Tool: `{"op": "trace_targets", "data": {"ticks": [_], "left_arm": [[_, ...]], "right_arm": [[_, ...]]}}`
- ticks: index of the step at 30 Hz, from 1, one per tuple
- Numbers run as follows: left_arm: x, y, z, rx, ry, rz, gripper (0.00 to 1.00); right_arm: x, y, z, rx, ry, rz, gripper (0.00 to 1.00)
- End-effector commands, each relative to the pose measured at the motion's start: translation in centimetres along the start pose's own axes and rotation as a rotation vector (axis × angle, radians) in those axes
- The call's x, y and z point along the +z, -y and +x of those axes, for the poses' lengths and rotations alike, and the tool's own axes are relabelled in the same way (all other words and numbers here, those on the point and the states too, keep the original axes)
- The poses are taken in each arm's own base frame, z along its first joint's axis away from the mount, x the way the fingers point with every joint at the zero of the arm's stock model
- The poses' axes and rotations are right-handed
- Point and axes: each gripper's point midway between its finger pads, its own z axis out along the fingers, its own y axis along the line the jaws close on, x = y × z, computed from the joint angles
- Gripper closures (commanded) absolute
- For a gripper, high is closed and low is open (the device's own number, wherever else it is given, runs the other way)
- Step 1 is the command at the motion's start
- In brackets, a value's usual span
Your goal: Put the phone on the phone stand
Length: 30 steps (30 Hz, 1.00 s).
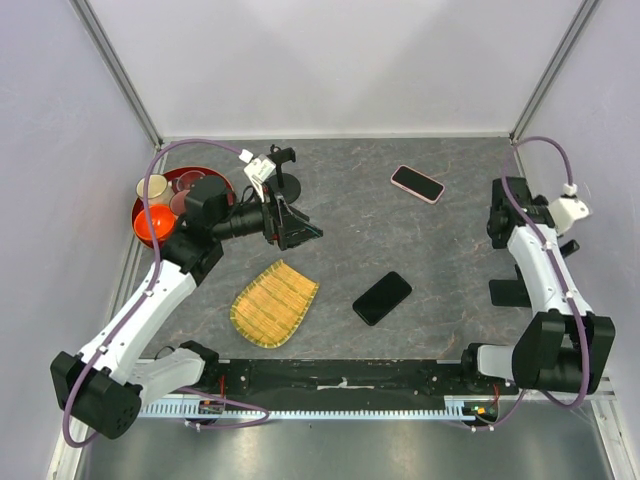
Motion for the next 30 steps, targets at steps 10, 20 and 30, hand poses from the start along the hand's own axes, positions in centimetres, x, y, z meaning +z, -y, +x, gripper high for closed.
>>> {"op": "trace_targets", "data": {"ticks": [10,20,30], "left_arm": [[0.4,-0.3,0.1,-0.008,-0.006,0.002,0.16],[0.2,1.4,-2.1,-0.04,0.015,0.005,0.16],[0.3,-1.0,-2.2,0.043,0.032,-0.083,0.16]], "right_arm": [[-17.8,-8.9,8.4,-0.54,-0.017,-0.66,0.02],[-25.7,-5.8,22.1,-0.535,-0.599,-0.915,0.02],[-24.9,-4.0,26.6,-0.44,-0.795,-0.678,0.02]]}}
